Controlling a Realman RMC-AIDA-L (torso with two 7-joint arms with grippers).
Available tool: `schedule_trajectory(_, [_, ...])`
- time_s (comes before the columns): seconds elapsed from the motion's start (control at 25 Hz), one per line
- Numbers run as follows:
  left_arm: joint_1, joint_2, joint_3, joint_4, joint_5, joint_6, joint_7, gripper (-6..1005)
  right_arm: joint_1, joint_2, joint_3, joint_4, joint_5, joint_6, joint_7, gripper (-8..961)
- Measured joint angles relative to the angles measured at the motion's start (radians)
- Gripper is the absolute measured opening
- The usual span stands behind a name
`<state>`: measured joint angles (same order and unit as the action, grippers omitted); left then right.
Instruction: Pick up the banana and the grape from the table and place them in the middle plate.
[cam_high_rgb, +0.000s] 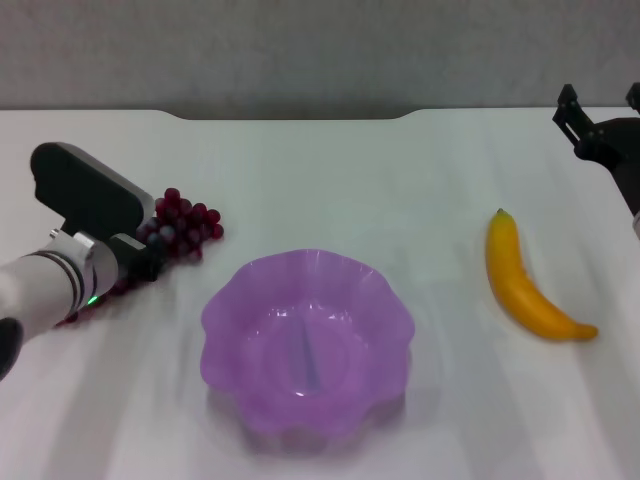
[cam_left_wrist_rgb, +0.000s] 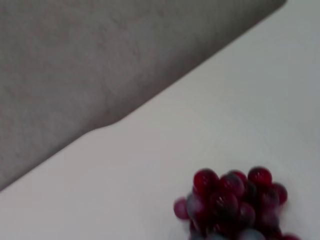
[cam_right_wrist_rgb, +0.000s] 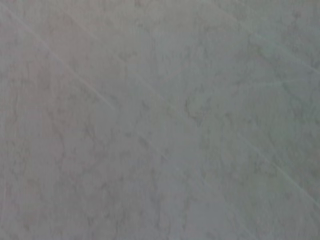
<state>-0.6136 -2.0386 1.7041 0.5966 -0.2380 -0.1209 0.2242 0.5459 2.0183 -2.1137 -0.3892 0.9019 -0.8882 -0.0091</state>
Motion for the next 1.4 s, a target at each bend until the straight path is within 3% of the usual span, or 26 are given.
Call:
schedule_trajectory(0.28, [0.098,0.000,0.006,0.122,0.007,0.060,0.000,339,0.000,-0.001,0.000,0.001,0.000,0.000,0.000,892])
schedule_trajectory(0.72, [0.139,0.001,0.009,0.151,0.001,0.137,0.002,319,0.000,-0.001,0.000,0.004,0.000,0.000,0.000,891])
schedule_trajectory(1.24, [0.199,0.000,0.011,0.275,-0.002,0.121,-0.012,291,-0.003,-0.001,0.000,0.006,0.000,0.000,0.000,891])
schedule_trajectory(1.4, [0.248,0.001,0.011,0.360,-0.002,0.119,-0.013,286,-0.004,-0.001,0.000,0.006,-0.001,0.000,0.000,891])
